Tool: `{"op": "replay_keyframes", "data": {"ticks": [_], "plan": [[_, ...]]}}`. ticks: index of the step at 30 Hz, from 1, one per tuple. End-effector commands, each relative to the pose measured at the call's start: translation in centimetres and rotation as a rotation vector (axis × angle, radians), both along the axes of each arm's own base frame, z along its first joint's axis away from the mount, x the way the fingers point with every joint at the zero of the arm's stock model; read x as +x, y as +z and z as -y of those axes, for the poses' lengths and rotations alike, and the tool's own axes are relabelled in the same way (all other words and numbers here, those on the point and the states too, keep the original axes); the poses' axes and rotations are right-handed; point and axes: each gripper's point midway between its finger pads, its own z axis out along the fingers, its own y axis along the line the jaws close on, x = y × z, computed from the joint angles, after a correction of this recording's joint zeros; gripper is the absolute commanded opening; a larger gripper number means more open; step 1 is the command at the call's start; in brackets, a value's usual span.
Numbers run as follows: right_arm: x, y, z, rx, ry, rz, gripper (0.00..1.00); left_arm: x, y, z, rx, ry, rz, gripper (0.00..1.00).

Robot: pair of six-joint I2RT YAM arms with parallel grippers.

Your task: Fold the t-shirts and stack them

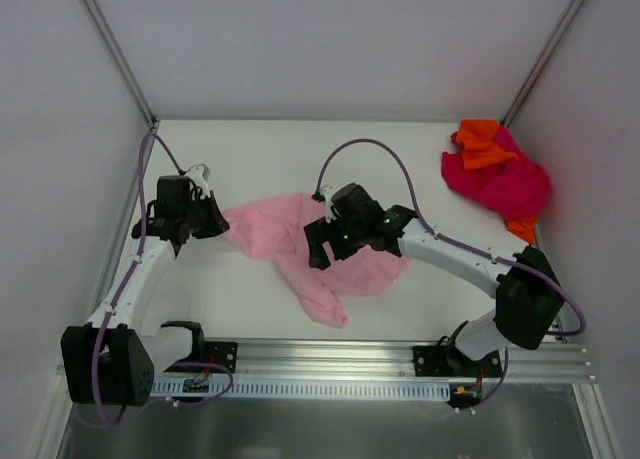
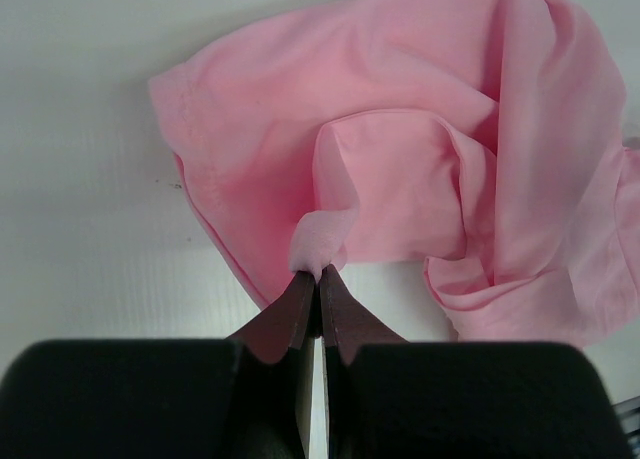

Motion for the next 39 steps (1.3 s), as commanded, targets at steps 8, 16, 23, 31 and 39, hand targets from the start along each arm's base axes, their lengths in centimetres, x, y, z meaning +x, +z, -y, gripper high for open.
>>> {"op": "replay_keyframes", "data": {"ticks": [8,16,23,31,39], "plan": [[0.3,-0.1,-1.4,0.131,-0.051,-0.148,0.83,0.8,1.0,-0.3,0.009,0.004,0.031,0.01],[1.1,-3.4,-3.3,0.109,-0.056,-0.22,0.76,0.7,1.0,-0.3,0.008,0.001,0.03,0.01],[2.4,-4.2,-4.1,0.1,-0.087,-0.202,0.69,0.6,1.2,-0.2,0.008,-0.006,0.042,0.02],[3.3,-3.0,-4.7,0.135,-0.103,-0.169,0.48,0.8,1.4,0.0,0.0,-0.015,0.047,0.02],[3.2,-4.0,-5.2,0.126,-0.104,-0.191,0.32,0.8,1.4,0.0,0.001,-0.019,0.049,0.02]]}}
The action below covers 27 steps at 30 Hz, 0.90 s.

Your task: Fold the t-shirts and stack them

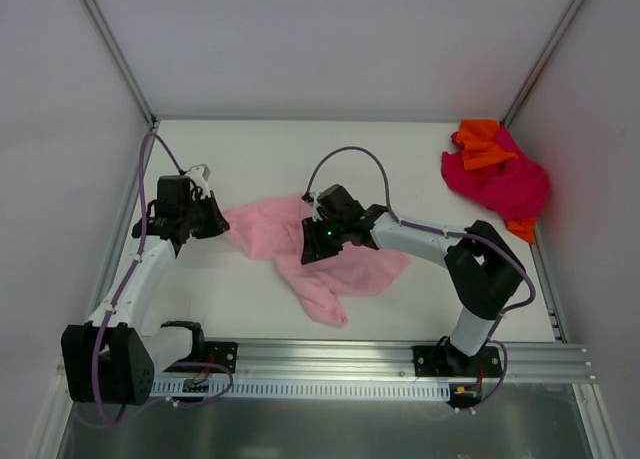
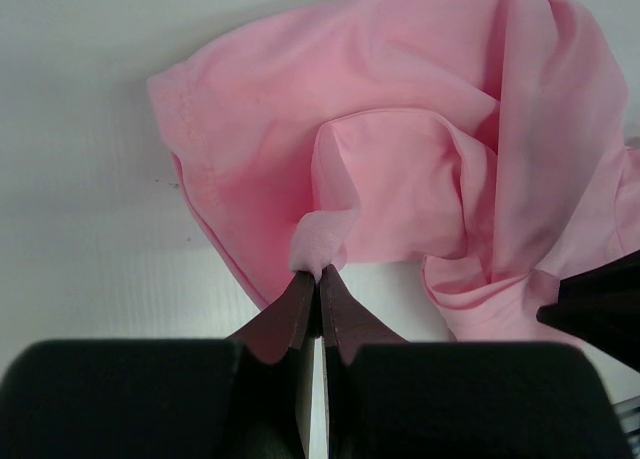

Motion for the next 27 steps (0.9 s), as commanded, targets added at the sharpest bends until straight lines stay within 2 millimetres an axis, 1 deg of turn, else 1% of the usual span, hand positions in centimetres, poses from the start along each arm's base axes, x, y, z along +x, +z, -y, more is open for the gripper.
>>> {"op": "replay_keyframes", "data": {"ticks": [1,2,3,4,6,7,8,9,10,13,14,16,17,18,19,20,21,22,23,24,25,26,27], "plan": [[1.1,0.8,-1.5,0.031,-0.007,0.031,0.28,0.8,1.6,0.0,0.001,-0.019,0.054,0.02],[1.3,0.6,-1.3,0.022,-0.015,0.038,0.12,0.8,1.6,0.0,0.0,-0.018,0.055,0.02],[1.4,0.7,-1.2,0.014,-0.015,0.044,0.05,0.8,1.6,-0.1,0.002,-0.018,0.054,0.02],[1.6,0.7,-1.1,0.005,-0.017,0.055,0.01,0.8,1.6,-0.1,0.003,-0.017,0.056,0.02],[2.1,0.9,-0.5,-0.027,-0.024,0.092,0.01,0.7,1.5,-0.1,0.005,-0.014,0.052,0.01],[2.6,1.7,-0.4,-0.029,-0.029,0.121,0.01,0.8,1.5,-0.2,0.007,-0.009,0.052,0.01],[3.2,1.8,0.2,-0.052,-0.031,0.148,0.01,0.8,1.7,-0.2,0.007,-0.007,0.055,0.0],[3.5,2.4,0.5,-0.055,-0.032,0.168,0.01,0.9,1.9,-0.3,0.008,-0.006,0.061,0.0],[4.1,3.9,0.7,-0.046,-0.04,0.207,0.01,0.9,2.0,-0.3,0.009,-0.007,0.064,0.0],[5.4,6.8,1.7,-0.04,-0.044,0.292,0.01,1.4,3.3,-0.3,0.014,-0.008,0.098,0.0],[6.0,9.1,2.1,-0.02,-0.059,0.332,0.01,1.6,3.8,-0.3,0.015,-0.008,0.113,0.0],[6.9,11.7,2.9,-0.007,-0.078,0.39,0.01,2.1,5.8,-0.2,0.016,-0.019,0.167,0.0],[7.8,14.5,3.9,0.01,-0.102,0.44,0.01,2.3,6.7,-0.2,0.016,-0.023,0.192,0.0],[8.3,15.9,4.5,0.02,-0.114,0.472,0.01,2.6,8.7,-0.3,0.024,-0.028,0.245,0.0],[8.8,17.4,5.2,0.028,-0.118,0.508,0.01,2.8,9.8,-0.3,0.032,-0.034,0.279,0.0],[10.0,20.4,6.9,0.049,-0.166,0.563,0.01,3.3,12.0,-0.5,0.047,-0.028,0.336,0.0],[10.4,21.9,7.7,0.058,-0.183,0.593,0.01,3.5,13.7,-0.8,0.063,-0.025,0.392,0.0],[11.4,24.6,9.3,0.06,-0.206,0.653,0.01,3.9,16.4,-0.9,0.075,-0.026,0.459,0.0],[11.8,26.4,10.5,0.056,-0.226,0.701,0.01,4.1,17.7,-1.1,0.094,-0.025,0.491,0.0],[12.5,27.6,11.7,0.03,-0.255,0.746,0.01,4.3,19.1,-1.2,0.102,-0.023,0.522,0.0],[13.5,29.0,13.4,-0.013,-0.27,0.812,0.01,4.5,20.4,-1.4,0.111,-0.021,0.548,0.0],[13.8,31.7,14.7,-0.014,-0.301,0.87,0.01,4.6,23.3,-1.5,0.127,-0.025,0.615,0.0],[14.3,33.0,15.5,-0.016,-0.32,0.9,0.01,5.1,24.4,-1.8,0.142,-0.007,0.633,0.0]]}}
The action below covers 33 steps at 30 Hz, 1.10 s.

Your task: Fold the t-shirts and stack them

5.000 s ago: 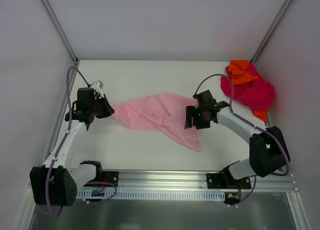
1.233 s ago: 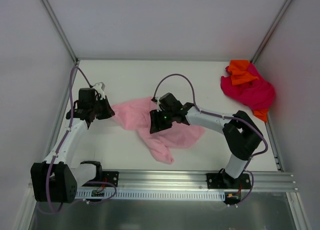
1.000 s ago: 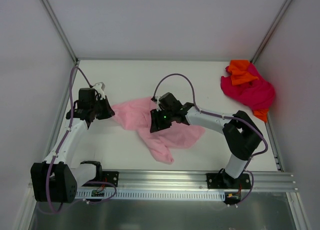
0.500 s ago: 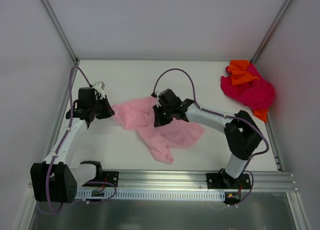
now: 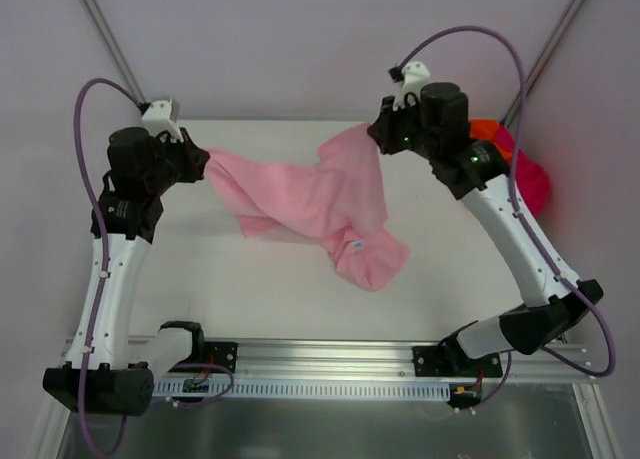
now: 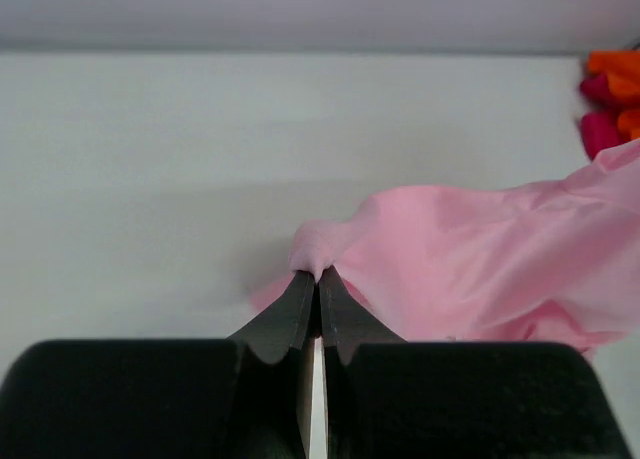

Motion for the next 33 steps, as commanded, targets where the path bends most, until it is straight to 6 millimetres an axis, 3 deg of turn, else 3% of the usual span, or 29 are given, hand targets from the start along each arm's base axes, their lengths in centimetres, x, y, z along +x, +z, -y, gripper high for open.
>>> {"op": "replay_keyframes", "data": {"ticks": [1,2,3,4,5,7,10,13,19,25,32,33], "plan": [[0.8,6.8,4.8,-0.07,-0.086,0.194,0.01,0.9,7.1,-1.4,0.074,0.04,0.188,0.0],[1.8,8.2,6.6,-0.073,-0.132,0.23,0.01,1.1,9.8,-1.6,0.081,0.047,0.242,0.0],[2.2,10.9,7.5,-0.054,-0.158,0.289,0.01,1.3,11.1,-1.9,0.085,0.068,0.267,0.0],[2.7,12.2,8.5,-0.049,-0.184,0.321,0.01,1.4,12.3,-2.3,0.09,0.086,0.288,0.0],[3.6,13.6,10.6,-0.04,-0.237,0.356,0.01,1.3,14.9,-2.8,0.096,0.117,0.344,0.0],[4.6,16.8,13.1,-0.015,-0.277,0.415,0.01,2.3,16.1,-4.2,0.121,0.193,0.352,0.0],[5.3,20.3,14.9,-0.003,-0.31,0.496,0.01,2.4,19.9,-4.1,0.128,0.185,0.426,0.0],[5.3,22.2,15.5,-0.026,-0.316,0.568,0.01,3.1,20.3,-4.3,0.135,0.193,0.418,0.0],[5.7,24.1,15.8,-0.002,-0.312,0.636,0.01,3.8,17.7,-6.1,0.234,0.242,0.366,0.0],[5.4,25.0,14.8,0.059,-0.265,0.651,0.01,4.8,15.4,-4.4,0.12,0.194,0.335,0.0],[4.9,27.2,14.9,0.087,-0.276,0.714,0.01,5.9,17.5,-4.9,0.098,0.195,0.408,0.0],[4.8,27.1,15.1,0.082,-0.283,0.709,0.01,5.6,18.7,-4.9,0.092,0.195,0.422,0.0]]}}
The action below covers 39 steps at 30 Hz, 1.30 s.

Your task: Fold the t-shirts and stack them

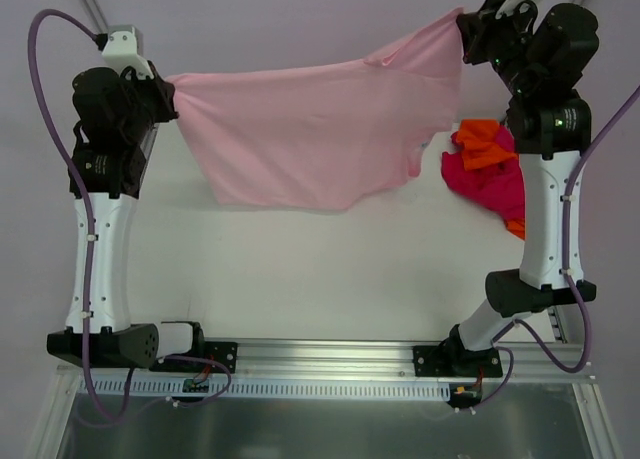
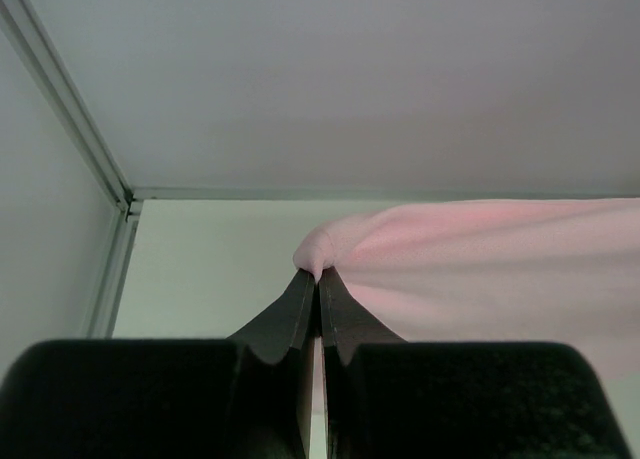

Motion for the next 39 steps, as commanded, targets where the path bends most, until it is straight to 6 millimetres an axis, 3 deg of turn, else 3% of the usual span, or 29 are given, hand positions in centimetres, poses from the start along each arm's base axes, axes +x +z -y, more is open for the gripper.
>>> {"op": "replay_keyframes", "data": {"ticks": [1,6,7,10,15,19,23,25,26,27,29,32,39], "plan": [[-2.1,4.9,1.1,0.019,-0.027,0.155,0.01,0.4,4.0,-0.7,-0.042,0.018,0.093,0.0],[-1.2,2.2,2.8,-0.006,-0.125,0.073,0.01,0.2,2.3,-1.4,-0.144,0.103,-0.014,0.0],[-0.9,1.2,2.9,-0.009,-0.135,0.042,0.01,0.4,0.6,-1.9,-0.164,0.144,-0.085,0.0],[-0.5,-1.6,3.5,-0.019,-0.174,-0.052,0.01,0.4,-0.6,-2.1,-0.176,0.167,-0.137,0.0],[-0.6,-3.5,5.0,-0.036,-0.255,-0.117,0.01,-0.2,0.4,-2.8,-0.15,0.188,-0.128,0.0],[-2.4,-1.8,5.8,-0.028,-0.283,-0.098,0.01,-1.6,3.7,-3.5,-0.123,0.213,-0.076,0.0],[-3.8,-0.1,6.5,-0.044,-0.303,-0.046,0.01,-3.6,7.0,-3.8,0.009,0.185,0.031,0.0],[-4.3,0.2,6.4,-0.04,-0.294,-0.035,0.01,-3.9,6.8,-3.4,0.081,0.133,0.051,0.0],[-4.4,0.3,6.0,-0.039,-0.273,-0.032,0.01,-5.0,8.6,-2.0,0.094,0.057,0.132,0.0],[-4.4,0.6,5.9,-0.031,-0.269,-0.024,0.01,-4.7,7.4,-1.3,0.113,0.009,0.123,0.0],[-4.6,1.2,5.7,-0.018,-0.256,-0.009,0.01,-6.0,8.7,0.2,0.146,-0.08,0.201,0.0],[-5.2,1.9,5.1,-0.003,-0.218,0.005,0.01,-6.8,8.5,1.5,0.179,-0.166,0.214,0.0],[-5.8,0.7,6.0,-0.019,-0.258,-0.033,0.01,-7.3,8.2,-0.8,0.191,-0.032,0.207,0.0]]}}
